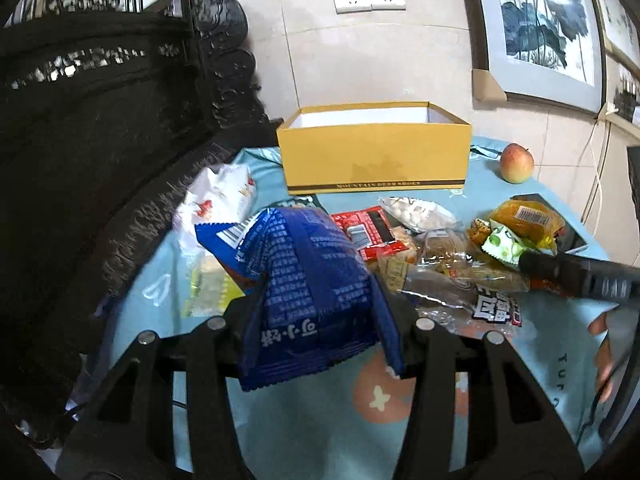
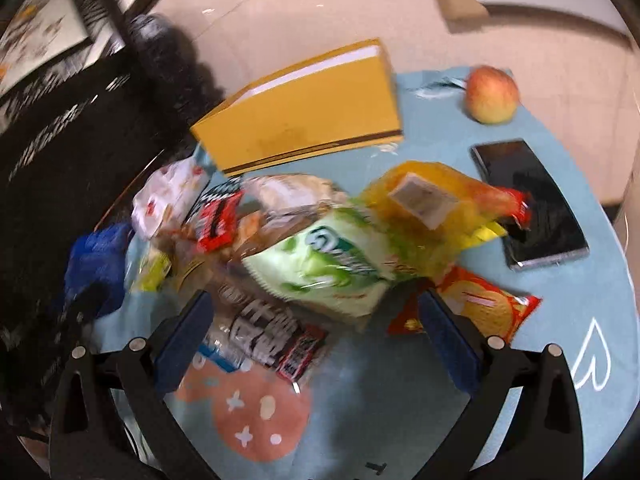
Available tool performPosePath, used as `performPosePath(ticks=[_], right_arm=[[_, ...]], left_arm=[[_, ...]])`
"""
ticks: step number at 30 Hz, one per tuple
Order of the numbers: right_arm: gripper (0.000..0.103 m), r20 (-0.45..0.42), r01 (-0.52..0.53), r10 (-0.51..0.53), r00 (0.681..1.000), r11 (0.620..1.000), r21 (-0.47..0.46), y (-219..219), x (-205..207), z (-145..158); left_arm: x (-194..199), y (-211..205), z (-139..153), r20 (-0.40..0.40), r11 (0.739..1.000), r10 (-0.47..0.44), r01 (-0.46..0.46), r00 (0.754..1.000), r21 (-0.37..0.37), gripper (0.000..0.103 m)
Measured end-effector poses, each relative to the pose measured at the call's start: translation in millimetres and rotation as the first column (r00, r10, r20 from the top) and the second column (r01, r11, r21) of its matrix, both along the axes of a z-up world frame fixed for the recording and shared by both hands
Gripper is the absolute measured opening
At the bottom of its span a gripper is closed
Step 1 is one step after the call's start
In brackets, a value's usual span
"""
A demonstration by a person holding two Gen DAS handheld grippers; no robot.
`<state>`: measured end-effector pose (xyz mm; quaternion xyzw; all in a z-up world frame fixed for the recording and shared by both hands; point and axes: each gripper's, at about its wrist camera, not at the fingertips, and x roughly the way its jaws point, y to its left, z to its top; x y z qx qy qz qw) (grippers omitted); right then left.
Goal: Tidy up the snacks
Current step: 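Grasp the blue chip bag with the left tool while the right tool grasps the long sausage pack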
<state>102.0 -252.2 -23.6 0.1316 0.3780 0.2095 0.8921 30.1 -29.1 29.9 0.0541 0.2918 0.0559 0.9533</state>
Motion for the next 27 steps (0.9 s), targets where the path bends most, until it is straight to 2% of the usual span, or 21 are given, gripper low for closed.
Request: performPosePath(ticks=[4, 7, 10, 12, 15, 18, 20, 23, 25, 27], right_arm=[[0.102, 0.061, -0.006, 0.011, 0.998, 0.996, -0.086, 9.1, -5.7, 1.5], [0.102, 0.061, -0.044, 0.049, 0.997, 0.996, -0.079, 11.6, -7.4, 1.6], [0.102, 0.050, -0.172, 0.174, 0.984, 0.985, -0.028, 24.4, -13.4, 2.3], [0.102, 0.065, -0.264, 0.270, 0.961, 0.961, -0.080, 44.7, -21.9, 2.2], [0.100, 0.031, -0.328, 0.339, 0.940, 0.926, -0.187, 71.1, -24.2, -4.9], [0.079, 0.016, -0.383, 0.405, 0.914, 0.876, -0.293, 91.9, -22.5, -9.5], [0.077, 0.020, -0.365, 0.396, 0.918, 0.862, -0.352, 98.5, -12.2, -7.4], [0.072, -0.014, -0.376, 0.395, 0.918, 0.862, -0.340, 101.6, 4.2, -8.1], [0.056, -0.043, -0.379, 0.393, 0.919, 0.844, -0.380, 110.2, 15.3, -13.2], [0.048, -0.071, -0.373, 0.376, 0.924, 0.843, -0.386, 115.7, 24.5, -19.0]], left_arm=[[6.4, -0.4, -7.1, -0.028, 1.000, -0.009, 0.008, 1.000, -0.025, 0.050], [7.9, 1.3, -7.5, -0.034, 0.999, -0.015, 0.014, 0.999, -0.042, 0.050], [7.8, 7.2, -5.4, -0.027, 0.999, -0.011, 0.009, 1.000, -0.052, 0.050], [9.1, 14.8, -3.8, -0.024, 0.998, 0.008, -0.009, 1.000, -0.060, 0.050], [11.0, 25.3, -4.6, -0.032, 0.997, 0.024, -0.026, 0.999, -0.073, 0.050], [12.1, 31.2, -8.6, -0.047, 0.995, 0.020, -0.025, 0.999, -0.092, 0.050], [12.6, 33.0, -10.3, -0.053, 0.995, 0.017, -0.022, 0.998, -0.099, 0.050], [11.7, 34.7, -9.7, -0.050, 0.994, 0.017, -0.022, 0.999, -0.103, 0.050], [11.1, 35.0, -8.5, -0.048, 0.994, 0.015, -0.020, 0.999, -0.103, 0.050], [10.1, 33.8, -7.9, -0.048, 0.995, 0.012, -0.016, 0.999, -0.099, 0.050]])
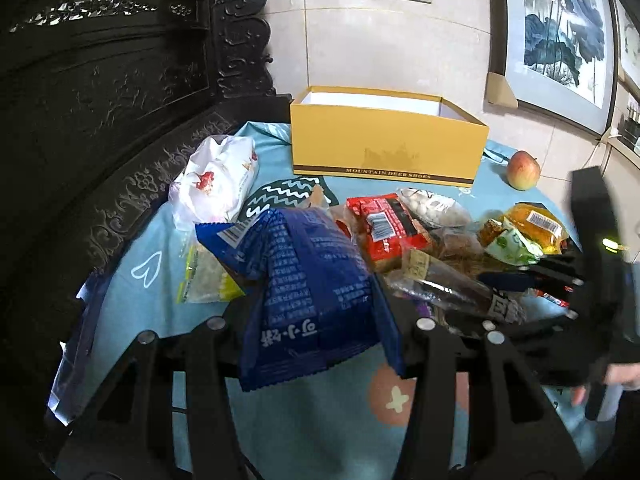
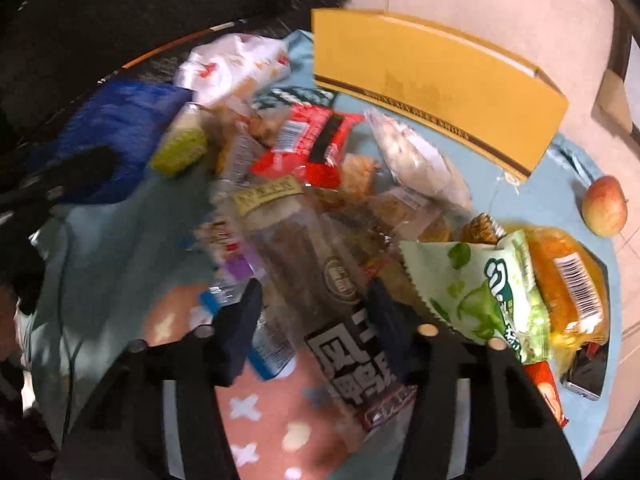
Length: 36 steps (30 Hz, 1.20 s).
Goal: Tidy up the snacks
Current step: 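Grasp the blue chip bag with the left tool while the right tool grasps the long sausage pack, then lift both snacks into the yellow box and open both tools to release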
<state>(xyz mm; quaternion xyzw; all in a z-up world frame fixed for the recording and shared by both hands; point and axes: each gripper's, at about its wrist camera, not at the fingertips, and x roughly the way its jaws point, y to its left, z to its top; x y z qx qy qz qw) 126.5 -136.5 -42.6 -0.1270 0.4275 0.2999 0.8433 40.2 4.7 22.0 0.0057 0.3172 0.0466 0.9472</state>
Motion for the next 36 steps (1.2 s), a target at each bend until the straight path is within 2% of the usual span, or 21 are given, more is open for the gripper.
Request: performPosePath(ticks=[1, 6, 8, 11, 16, 17, 19, 22, 23, 26, 27, 29, 30, 32, 33, 34, 36], right_arm=[[0.042, 0.005, 0.017, -0.017, 1.000, 1.000, -0.022, 2.5, 2.8, -0.7], [0.038, -0.022, 0.027, -0.028, 0.999, 0.999, -0.034, 0.5, 0.5, 0.4], [0.042, -0.041, 0.019, -0.020, 0.999, 1.000, -0.017, -2.8, 2.0, -1.6], [0.046, 0.000, -0.002, 0.002, 1.000, 0.999, -0.040, -1.4, 0.1, -3.8], [0.050, -0.032, 0.006, -0.008, 0.999, 0.999, -0.047, 0.9, 2.6, -2.4], [0.050, -0.031, 0.003, -0.005, 0.999, 0.998, -0.055, 1.8, 1.7, -1.5], [0.051, -0.044, 0.020, -0.023, 0.999, 0.998, -0.065, 0.6, 0.1, -0.5], [0.050, -0.044, 0.036, -0.040, 0.998, 0.995, -0.093, 0.1, -2.8, -2.4], [0.048, -0.040, 0.045, -0.049, 0.998, 0.993, -0.109, 1.8, -2.8, -3.3], [0.034, -0.030, 0.076, -0.081, 0.996, 0.989, -0.129, 3.5, -2.4, -2.4], [0.030, -0.027, 0.093, -0.097, 0.995, 0.988, -0.121, 0.8, -1.8, -0.2], [0.031, -0.074, 0.125, -0.128, 0.989, 0.991, -0.047, -12.2, 4.4, 3.0], [0.031, -0.085, 0.123, -0.125, 0.989, 0.992, -0.027, -16.3, 4.5, 3.4], [0.031, -0.068, 0.113, -0.115, 0.991, 0.993, -0.023, -18.0, 1.5, 3.8], [0.032, -0.057, 0.103, -0.105, 0.993, 0.994, -0.034, -15.6, -0.5, 1.9], [0.036, -0.044, 0.090, -0.092, 0.995, 0.995, -0.045, -11.5, -2.8, -0.2], [0.042, -0.024, 0.074, -0.076, 0.997, 0.995, -0.063, -6.2, -8.2, -1.2]], left_arm=[[-0.8, -0.3, 0.0, 0.000, 1.000, -0.001, 0.001, 1.000, 0.001, 0.050], [-4.8, -3.2, -0.5, -0.008, 1.000, 0.000, 0.001, 1.000, 0.015, 0.050], [-7.3, -4.8, 0.0, -0.011, 1.000, -0.006, 0.006, 1.000, 0.013, 0.050], [-10.1, -9.3, -0.4, -0.022, 1.000, -0.017, 0.018, 1.000, 0.010, 0.050], [-15.9, -13.8, 0.5, -0.029, 0.999, -0.031, 0.032, 0.999, 0.012, 0.050], [-17.1, -13.8, 1.6, -0.028, 0.999, -0.032, 0.032, 0.999, 0.012, 0.048], [-19.1, -12.7, 5.3, -0.021, 0.999, -0.036, 0.036, 0.999, 0.015, 0.028], [-18.9, -11.5, 8.6, -0.027, 0.999, -0.045, 0.045, 0.999, -0.001, 0.028], [-19.2, -12.5, 9.7, -0.022, 0.999, -0.045, 0.045, 0.999, 0.001, 0.028], [-15.7, -14.0, 6.1, -0.023, 0.998, -0.057, 0.057, 0.998, 0.000, 0.025], [-11.5, -12.2, 1.0, -0.044, 0.998, -0.057, 0.057, 0.997, -0.009, 0.024], [-6.0, -5.6, -9.0, -0.087, 0.999, -0.037, 0.036, 0.995, -0.023, 0.024], [-6.4, -2.3, -12.0, -0.101, 0.999, -0.024, 0.021, 0.995, -0.030, 0.028], [-11.8, 2.4, -14.3, -0.099, 0.999, -0.010, 0.005, 0.995, -0.046, 0.078], [-13.9, 4.0, -14.0, -0.087, 0.999, -0.005, 0.001, 0.996, -0.045, 0.084], [-16.1, 3.9, -14.4, -0.076, 0.999, -0.005, 0.002, 0.997, -0.037, 0.085], [-12.9, 0.5, -22.1, -0.119, 1.000, -0.017, 0.018, 0.993, 0.001, 0.086]])
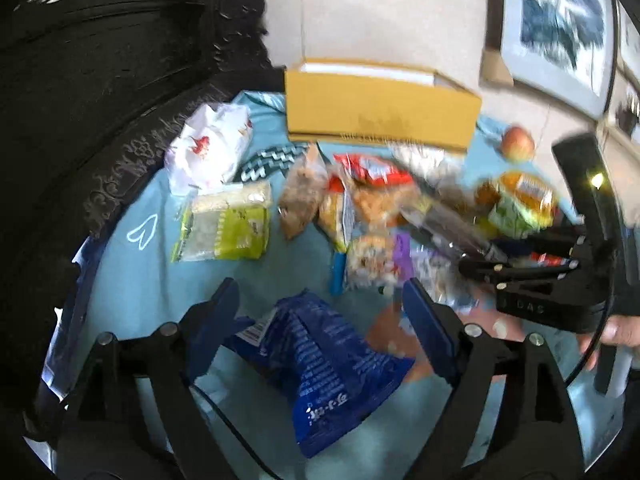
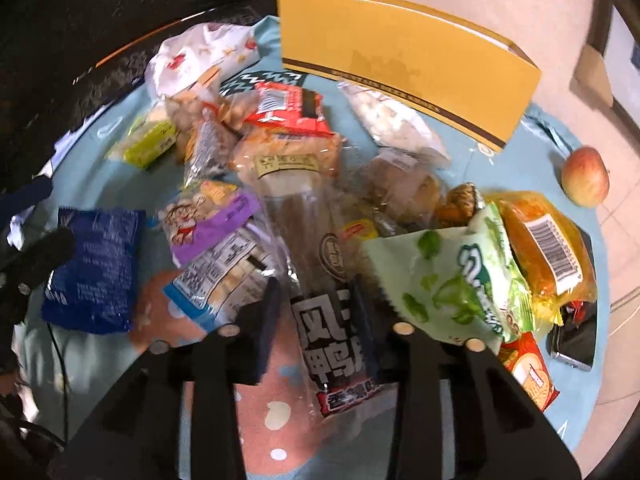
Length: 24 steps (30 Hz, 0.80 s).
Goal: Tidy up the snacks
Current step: 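Lift both snacks into the yellow box and open both tools to release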
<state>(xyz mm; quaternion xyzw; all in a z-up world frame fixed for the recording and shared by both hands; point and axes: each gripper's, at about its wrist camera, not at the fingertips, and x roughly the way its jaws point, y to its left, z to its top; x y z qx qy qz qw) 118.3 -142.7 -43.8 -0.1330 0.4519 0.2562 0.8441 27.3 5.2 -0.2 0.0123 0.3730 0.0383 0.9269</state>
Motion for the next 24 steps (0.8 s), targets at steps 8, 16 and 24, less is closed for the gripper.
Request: performPosePath(ticks=[8, 16, 24], right_arm=[[0.057, 0.026, 0.034, -0.034, 0.999, 0.999, 0.000, -8.4, -9.7, -1.6], [0.032, -0.010, -0.002, 0.003, 1.000, 0.999, 0.045, -1.8, -8.4, -7.1], [0.030, -0.057, 0.050, -0.032, 0.998, 0.938, 0.343, -54.6, -28.4, 30.9]], left_arm=[[19.1, 7.2, -42.5, -0.129, 0.995, 0.095, -0.095, 0.987, 0.010, 0.090], [21.8, 0.2, -40.7, -0.114, 0.994, 0.097, -0.090, 0.989, 0.063, 0.063], [-3.0, 19.6, -2.2, -0.030, 0.996, 0.021, -0.024, 0.999, -0.090, 0.038]])
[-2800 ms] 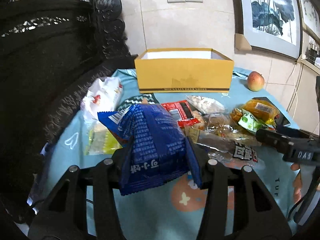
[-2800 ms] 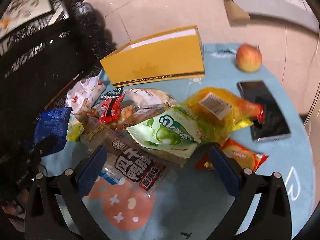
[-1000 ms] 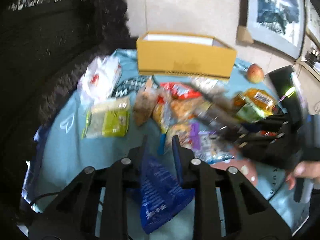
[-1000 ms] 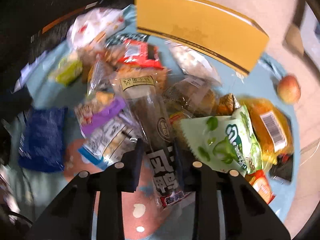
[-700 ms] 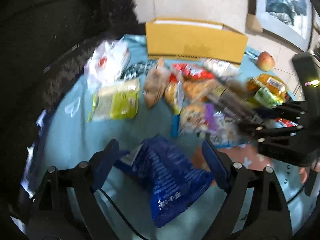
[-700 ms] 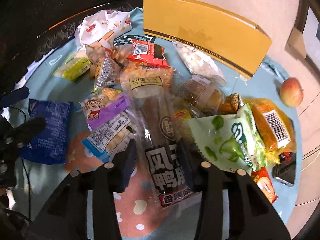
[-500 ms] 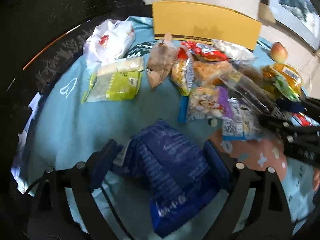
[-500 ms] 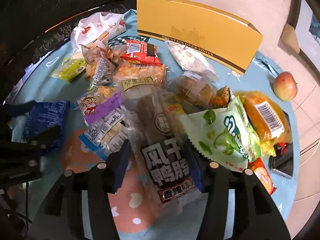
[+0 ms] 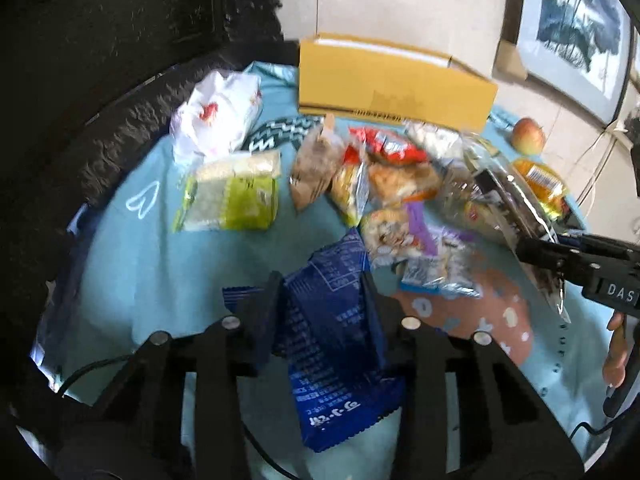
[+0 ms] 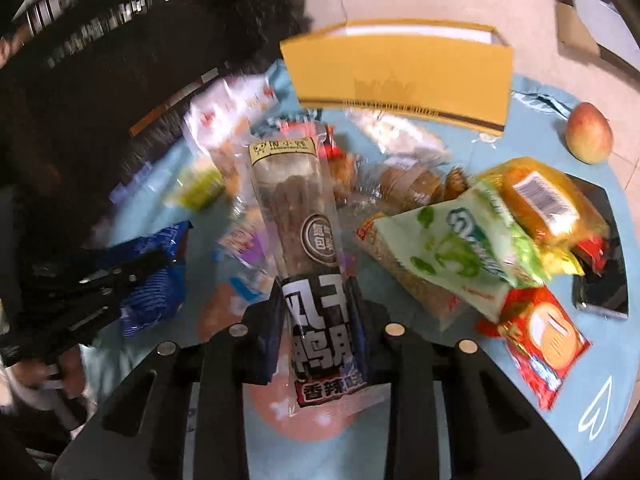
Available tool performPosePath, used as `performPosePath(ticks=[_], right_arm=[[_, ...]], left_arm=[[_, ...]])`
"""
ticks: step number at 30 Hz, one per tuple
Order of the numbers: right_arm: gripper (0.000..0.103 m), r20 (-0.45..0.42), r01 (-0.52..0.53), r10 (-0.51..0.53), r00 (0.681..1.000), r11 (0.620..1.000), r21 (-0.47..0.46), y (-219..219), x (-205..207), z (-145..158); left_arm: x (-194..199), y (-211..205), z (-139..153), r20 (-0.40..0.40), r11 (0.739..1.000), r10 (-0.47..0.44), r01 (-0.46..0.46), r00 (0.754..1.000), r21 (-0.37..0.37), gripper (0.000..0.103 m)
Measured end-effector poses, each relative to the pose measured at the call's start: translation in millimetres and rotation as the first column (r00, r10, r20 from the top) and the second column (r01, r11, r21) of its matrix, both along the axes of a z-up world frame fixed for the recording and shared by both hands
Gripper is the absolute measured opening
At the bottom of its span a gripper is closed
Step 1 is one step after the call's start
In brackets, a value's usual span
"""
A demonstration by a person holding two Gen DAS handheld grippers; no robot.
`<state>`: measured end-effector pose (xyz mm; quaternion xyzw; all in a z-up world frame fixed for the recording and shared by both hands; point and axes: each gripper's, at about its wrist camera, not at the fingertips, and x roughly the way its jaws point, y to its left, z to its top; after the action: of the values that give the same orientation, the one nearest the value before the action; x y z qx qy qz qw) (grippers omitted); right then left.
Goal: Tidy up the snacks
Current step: 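Lift both snacks into the yellow box and open both tools to release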
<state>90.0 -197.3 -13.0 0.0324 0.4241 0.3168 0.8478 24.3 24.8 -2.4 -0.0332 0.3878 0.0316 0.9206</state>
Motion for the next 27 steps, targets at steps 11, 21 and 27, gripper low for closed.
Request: performPosePath(ticks=[11, 21, 27], right_arm=[[0.030, 0.005, 0.044, -0.045, 0.999, 0.992, 0.117, -30.7, -13.8, 24.6], [0.030, 0.152, 0.161, -0.206, 0.967, 0.950, 0.266, -63.8, 11.6, 106.7], [0.030, 0.308, 0.265, -0.302, 0.902, 0.951, 0.156, -45.1, 61.7, 142.8]], left_arm=[[-10.6, -16.1, 53.5, 0.113, 0.998, -0.061, 0.057, 0.992, 0.037, 0.038], [52.4, -48.8, 146.1, 0.270, 0.994, -0.102, 0.086, 0.957, 0.073, 0.038], [129.9, -62.1, 175.2, 0.273, 0.995, -0.102, 0.095, 0.957, 0.039, 0.039]])
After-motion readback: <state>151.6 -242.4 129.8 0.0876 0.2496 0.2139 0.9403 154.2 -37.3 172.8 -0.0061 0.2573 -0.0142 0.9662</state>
